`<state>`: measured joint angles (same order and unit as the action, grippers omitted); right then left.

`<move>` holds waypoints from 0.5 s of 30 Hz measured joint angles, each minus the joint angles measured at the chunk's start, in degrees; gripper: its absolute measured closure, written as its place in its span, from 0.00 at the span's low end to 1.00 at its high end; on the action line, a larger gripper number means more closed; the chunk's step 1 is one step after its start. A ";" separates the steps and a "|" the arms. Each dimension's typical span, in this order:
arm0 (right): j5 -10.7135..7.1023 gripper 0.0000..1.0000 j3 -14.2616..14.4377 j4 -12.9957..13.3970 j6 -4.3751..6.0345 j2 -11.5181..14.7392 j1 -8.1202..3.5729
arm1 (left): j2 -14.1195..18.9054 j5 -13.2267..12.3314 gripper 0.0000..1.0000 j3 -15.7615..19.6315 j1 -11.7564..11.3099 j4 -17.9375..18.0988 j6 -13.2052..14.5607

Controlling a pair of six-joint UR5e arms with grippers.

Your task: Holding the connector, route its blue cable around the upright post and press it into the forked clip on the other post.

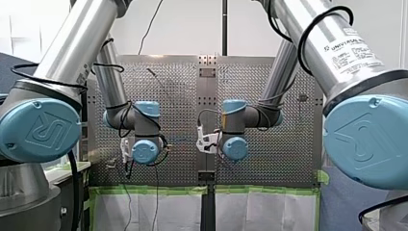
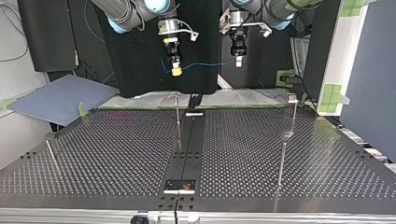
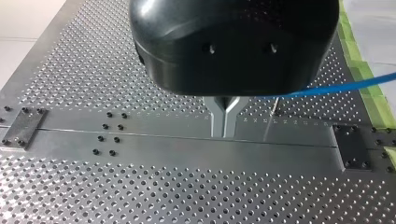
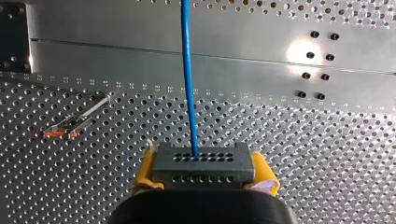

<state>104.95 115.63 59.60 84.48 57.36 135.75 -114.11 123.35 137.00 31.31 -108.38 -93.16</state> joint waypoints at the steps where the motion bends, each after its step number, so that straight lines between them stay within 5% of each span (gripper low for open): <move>1: 0.00 1.00 0.00 0.00 0.00 0.00 0.00 | 0.00 0.00 1.00 0.00 0.00 0.00 0.00; 9: 0.00 1.00 -0.05 0.00 0.05 -0.02 0.05 | -0.06 0.00 1.00 0.00 0.00 0.12 0.00; 15: -0.23 1.00 -0.40 0.00 0.55 -2.11 1.84 | -0.08 0.00 1.00 0.00 0.00 0.17 0.00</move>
<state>104.72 115.23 59.60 85.03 55.25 137.59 -114.19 123.35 137.00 31.31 -108.21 -93.16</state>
